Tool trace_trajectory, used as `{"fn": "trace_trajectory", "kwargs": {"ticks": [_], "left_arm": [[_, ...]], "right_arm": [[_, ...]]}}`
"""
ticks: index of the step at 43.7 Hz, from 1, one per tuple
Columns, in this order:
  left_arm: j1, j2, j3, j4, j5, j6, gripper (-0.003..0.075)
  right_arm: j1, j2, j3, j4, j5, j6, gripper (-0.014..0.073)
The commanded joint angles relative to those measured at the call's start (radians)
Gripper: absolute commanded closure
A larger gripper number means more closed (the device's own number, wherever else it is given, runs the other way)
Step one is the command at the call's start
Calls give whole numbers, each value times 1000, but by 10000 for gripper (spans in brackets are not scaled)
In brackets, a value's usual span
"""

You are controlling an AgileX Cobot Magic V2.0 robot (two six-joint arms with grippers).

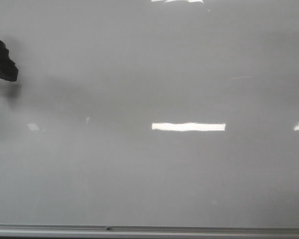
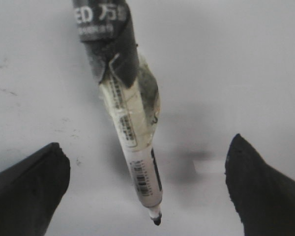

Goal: Write number 4 on whiteboard

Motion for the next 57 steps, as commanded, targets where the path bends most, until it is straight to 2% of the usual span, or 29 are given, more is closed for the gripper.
{"fn": "trace_trajectory", "kwargs": {"ticks": [1, 5, 14, 20, 27, 32, 38, 43, 46, 55, 57], "left_arm": [[3, -14, -37, -4, -62, -7, 117], [3, -11, -37, -4, -57, -7, 202], [3, -11, -37, -4, -68, -7, 497], [3, -11, -37, 0, -72, -6, 628], [3, -11, -37, 2, -72, -6, 709], [3, -17, -37, 2, -54, -3, 727], [3, -78, -40, 44, 29, 3, 731], [-7, -147, -81, 52, 177, 3, 731], [-27, -181, -133, 60, 341, 41, 731], [-125, -224, -329, -3, 871, 346, 731], [-145, -224, -358, -45, 934, 427, 731]], "right_arm": [[1, 8, -34, -3, -62, -10, -59], [1, 8, -34, -3, -62, -10, -59], [1, 8, -34, -3, -62, -10, -59], [1, 8, -34, -3, -65, -10, -59], [1, 8, -34, -3, -79, -10, -59], [1, 8, -34, -3, -76, -10, -59], [1, 8, -38, 0, -42, -10, -59], [1, 8, -76, 40, 29, -10, -59], [6, 8, -116, 66, 85, -19, -59], [7, 34, -256, 138, 277, -106, -59], [7, 53, -288, 154, 319, -129, -59]]}}
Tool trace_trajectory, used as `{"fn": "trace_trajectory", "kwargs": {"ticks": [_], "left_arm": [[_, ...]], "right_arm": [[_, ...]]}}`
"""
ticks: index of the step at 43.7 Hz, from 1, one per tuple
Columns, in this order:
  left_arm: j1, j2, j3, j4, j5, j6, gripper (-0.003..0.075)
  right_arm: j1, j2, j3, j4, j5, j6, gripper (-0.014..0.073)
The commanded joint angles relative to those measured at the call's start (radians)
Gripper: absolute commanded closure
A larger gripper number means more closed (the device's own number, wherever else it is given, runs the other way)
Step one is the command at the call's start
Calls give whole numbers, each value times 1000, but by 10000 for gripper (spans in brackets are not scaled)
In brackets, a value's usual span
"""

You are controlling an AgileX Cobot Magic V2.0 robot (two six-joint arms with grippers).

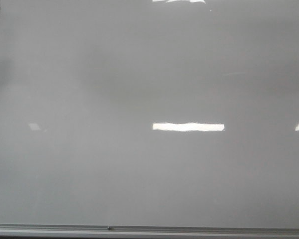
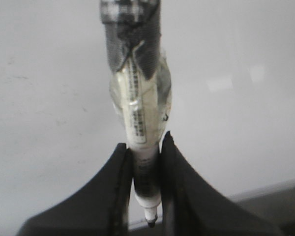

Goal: Write number 4 on whiteboard

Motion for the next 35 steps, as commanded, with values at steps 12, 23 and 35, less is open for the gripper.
{"fn": "trace_trajectory", "kwargs": {"ticks": [12, 23, 35], "left_arm": [[-179, -34, -184, -277, 320, 507, 731], [-367, -30, -191, -277, 335, 639, 731], [-556, -28, -191, -271, 282, 643, 731]], "right_arm": [[46, 173, -158, 242, 141, -331, -59], [249, 300, -158, 304, 151, -633, -59], [514, 390, -158, 308, 23, -739, -59]]}}
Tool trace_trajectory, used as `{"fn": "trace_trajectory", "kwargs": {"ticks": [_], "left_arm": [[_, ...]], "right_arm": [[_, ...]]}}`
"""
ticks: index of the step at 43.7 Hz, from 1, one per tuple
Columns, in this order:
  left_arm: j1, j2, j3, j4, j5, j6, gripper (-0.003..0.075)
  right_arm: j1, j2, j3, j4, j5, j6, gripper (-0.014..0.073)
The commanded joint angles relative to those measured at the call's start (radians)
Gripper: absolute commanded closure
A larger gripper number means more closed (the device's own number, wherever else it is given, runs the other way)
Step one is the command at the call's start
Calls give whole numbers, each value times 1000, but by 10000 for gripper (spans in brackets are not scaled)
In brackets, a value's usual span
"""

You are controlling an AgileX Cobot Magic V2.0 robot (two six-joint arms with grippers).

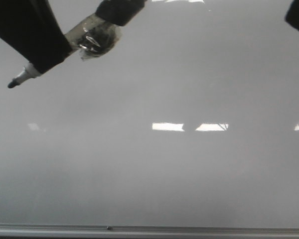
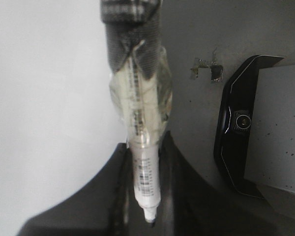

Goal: Write number 4 on whiteboard

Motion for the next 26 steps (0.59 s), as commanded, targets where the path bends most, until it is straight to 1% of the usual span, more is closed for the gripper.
{"fn": "trace_trajectory", "kwargs": {"ticks": [1, 4, 9, 15, 20, 26], "left_arm": [[-54, -24, -32, -19, -49, 1, 731], [-85, -24, -32, -17, -49, 1, 731], [-124, -24, -32, -12, -50, 1, 731], [-132, -24, -32, -12, -51, 1, 731], [-132, -24, -32, -12, -51, 1, 731], [-132, -24, -32, -12, -51, 1, 731]], "right_arm": [[71, 13, -34, 42, -103, -45, -59], [118, 29, -38, 42, -143, -48, -59], [183, 70, -78, 42, -155, -49, -59], [247, 124, -140, 42, -152, -49, -59], [279, 166, -192, 42, -150, -49, -59], [280, 204, -224, 42, -144, -46, -59]]}}
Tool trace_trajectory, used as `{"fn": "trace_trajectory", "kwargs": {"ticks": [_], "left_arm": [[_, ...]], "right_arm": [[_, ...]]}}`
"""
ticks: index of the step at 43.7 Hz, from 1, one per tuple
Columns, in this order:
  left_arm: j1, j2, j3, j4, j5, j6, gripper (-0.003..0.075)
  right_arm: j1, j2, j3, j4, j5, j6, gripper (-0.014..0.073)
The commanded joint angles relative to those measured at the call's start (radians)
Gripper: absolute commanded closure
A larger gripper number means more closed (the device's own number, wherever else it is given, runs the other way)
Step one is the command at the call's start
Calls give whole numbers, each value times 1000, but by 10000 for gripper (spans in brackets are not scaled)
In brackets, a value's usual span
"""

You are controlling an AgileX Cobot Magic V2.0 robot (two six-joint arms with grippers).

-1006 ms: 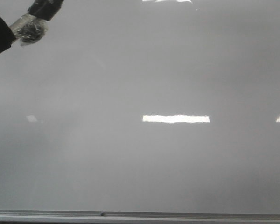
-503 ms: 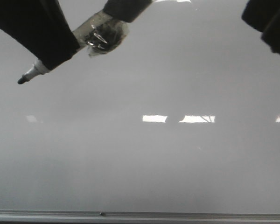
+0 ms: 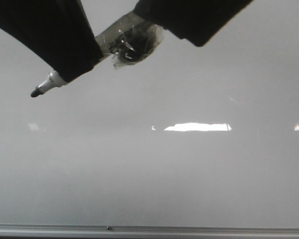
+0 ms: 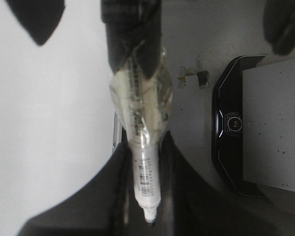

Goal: Write number 4 on whiteboard

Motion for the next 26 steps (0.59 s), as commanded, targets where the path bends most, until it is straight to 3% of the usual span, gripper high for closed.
{"fn": "trace_trajectory", "kwargs": {"ticks": [1, 6, 11, 16, 21, 26], "left_arm": [[-9, -24, -32, -17, -44, 1, 731], [-9, -24, -32, -17, -45, 1, 731], [-9, -24, -32, -17, -45, 1, 731], [-9, -24, -32, -17, -45, 1, 731], [-9, -24, -32, -17, -45, 1, 728], [-9, -24, -32, -33, -45, 1, 640]], "right_arm": [[1, 1, -47, 33, -42, -10, -58], [1, 4, -47, 42, -41, -9, 13], [1, 4, -47, 43, -30, -9, 191], [1, 4, -47, 49, -28, -9, 422], [1, 4, -47, 52, -23, -9, 571], [1, 4, -47, 52, -16, -9, 650]]}}
